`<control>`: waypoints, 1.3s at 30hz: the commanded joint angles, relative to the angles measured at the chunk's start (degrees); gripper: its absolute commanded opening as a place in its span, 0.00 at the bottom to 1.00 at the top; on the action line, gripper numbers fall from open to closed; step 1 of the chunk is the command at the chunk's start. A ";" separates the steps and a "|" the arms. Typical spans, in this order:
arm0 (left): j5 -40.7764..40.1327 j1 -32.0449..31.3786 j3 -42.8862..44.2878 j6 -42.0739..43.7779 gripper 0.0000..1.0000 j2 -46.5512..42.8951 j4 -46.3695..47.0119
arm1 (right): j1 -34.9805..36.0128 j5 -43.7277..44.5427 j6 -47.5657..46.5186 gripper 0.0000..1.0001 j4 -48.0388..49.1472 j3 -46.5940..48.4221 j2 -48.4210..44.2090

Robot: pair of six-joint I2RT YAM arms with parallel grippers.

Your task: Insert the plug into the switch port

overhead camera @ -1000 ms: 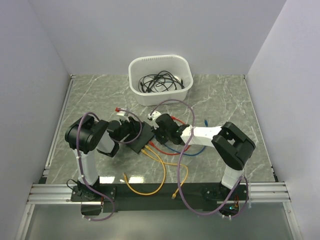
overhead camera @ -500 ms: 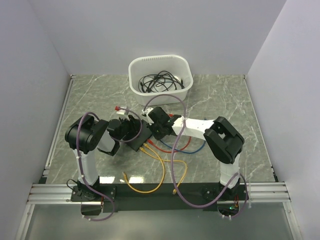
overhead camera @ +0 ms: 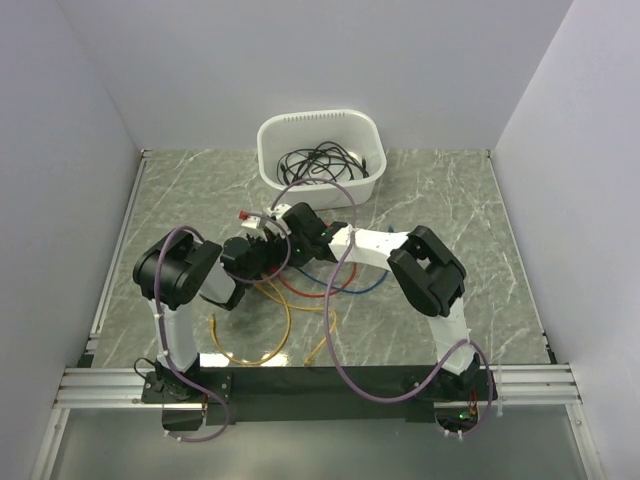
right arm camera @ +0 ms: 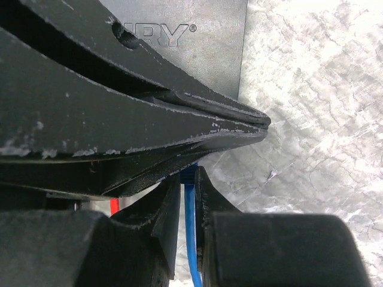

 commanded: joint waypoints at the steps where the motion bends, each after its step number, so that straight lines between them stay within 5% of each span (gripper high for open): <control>1: 19.84 -7.13 -2.46 -5.29 0.00 2.58 -12.30 | 2.18 -4.49 1.30 0.00 43.13 5.46 -2.79; 8: 21.51 -4.41 -3.86 -7.84 0.06 3.54 -7.73 | 2.27 -0.54 2.27 0.00 47.35 -9.04 -9.02; 16: 20.02 -1.86 -7.47 -10.83 0.30 -0.31 -3.24 | 2.53 2.46 3.68 0.00 48.59 -17.75 -12.63; 18: 18.96 -1.51 -7.91 -11.27 0.34 -1.81 -4.38 | 2.70 3.51 4.03 0.06 48.06 -18.45 -12.99; 22: 16.42 -0.98 -7.91 -11.45 0.43 -6.99 -7.63 | 3.14 4.56 4.91 0.39 49.11 -21.79 -14.04; 25: 14.74 -0.98 -6.86 -11.27 0.47 -9.02 -11.67 | 3.67 5.88 5.00 0.49 49.12 -23.03 -15.18; 39: -3.33 -0.54 -4.23 -11.35 0.55 -24.56 -31.16 | 5.25 11.77 7.72 0.57 47.10 -34.45 -27.40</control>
